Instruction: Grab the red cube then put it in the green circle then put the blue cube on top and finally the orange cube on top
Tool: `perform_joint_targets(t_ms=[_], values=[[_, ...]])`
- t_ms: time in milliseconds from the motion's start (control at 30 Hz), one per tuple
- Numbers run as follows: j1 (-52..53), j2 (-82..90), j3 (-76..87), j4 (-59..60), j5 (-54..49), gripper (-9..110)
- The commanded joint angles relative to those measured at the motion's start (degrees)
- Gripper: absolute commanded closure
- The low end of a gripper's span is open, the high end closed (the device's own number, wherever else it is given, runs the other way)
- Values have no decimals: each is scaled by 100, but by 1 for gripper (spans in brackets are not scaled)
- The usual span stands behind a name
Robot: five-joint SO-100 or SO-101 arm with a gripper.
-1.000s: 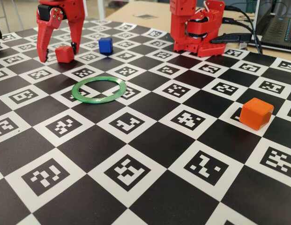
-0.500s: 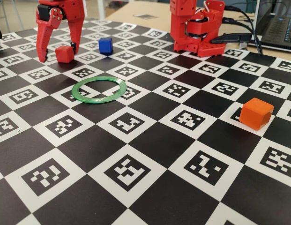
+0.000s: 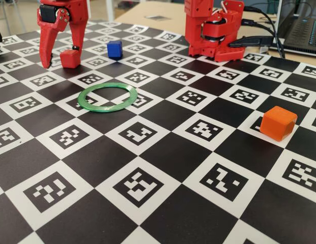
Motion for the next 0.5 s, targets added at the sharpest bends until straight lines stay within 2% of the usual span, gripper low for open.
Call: perform_joint_targets(t_ms=[0, 467], values=[[53, 149, -18, 18, -281, 57], [-9, 9, -237, 246, -712, 57]])
